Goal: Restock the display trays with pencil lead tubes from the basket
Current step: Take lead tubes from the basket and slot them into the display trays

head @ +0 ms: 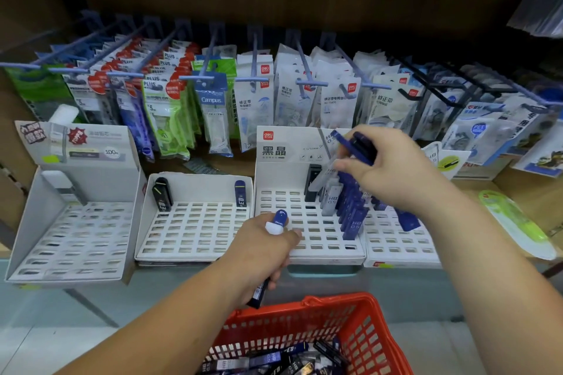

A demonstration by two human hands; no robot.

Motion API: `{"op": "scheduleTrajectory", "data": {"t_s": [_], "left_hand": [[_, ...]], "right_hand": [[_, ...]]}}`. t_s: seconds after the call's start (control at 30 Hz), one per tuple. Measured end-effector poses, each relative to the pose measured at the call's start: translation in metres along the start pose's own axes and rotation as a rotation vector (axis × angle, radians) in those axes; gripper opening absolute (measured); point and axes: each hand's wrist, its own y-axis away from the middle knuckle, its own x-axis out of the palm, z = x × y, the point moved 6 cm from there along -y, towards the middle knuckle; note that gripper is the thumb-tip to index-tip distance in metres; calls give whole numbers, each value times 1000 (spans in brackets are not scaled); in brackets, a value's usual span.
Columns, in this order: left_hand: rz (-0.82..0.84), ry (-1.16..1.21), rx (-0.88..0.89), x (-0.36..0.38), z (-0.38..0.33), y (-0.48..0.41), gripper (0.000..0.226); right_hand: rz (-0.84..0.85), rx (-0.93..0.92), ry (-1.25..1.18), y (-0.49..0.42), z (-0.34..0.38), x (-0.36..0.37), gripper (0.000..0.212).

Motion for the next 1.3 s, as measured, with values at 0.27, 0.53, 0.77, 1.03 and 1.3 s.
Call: {"op": "scheduleTrajectory", "data": {"t_s": [0.27,0.53,0.77,1.03,1.3], "left_hand": [[-33,0,58,4,-3,3,19],[-19,-17,49,5,-5,6,18],[9,-30,64,8,-9,10,19],[9,-43,76,8,-10,11,17],[8,-32,68,8,-11,14,21]], "right_hand": [[68,39,114,15,-23,23,21],[58,31,158,13,-30,24,27],[-10,12,99,12,-27,20,24],[50,46,146,15,-28,27,23],[104,68,306,19,-27,35,36]]}}
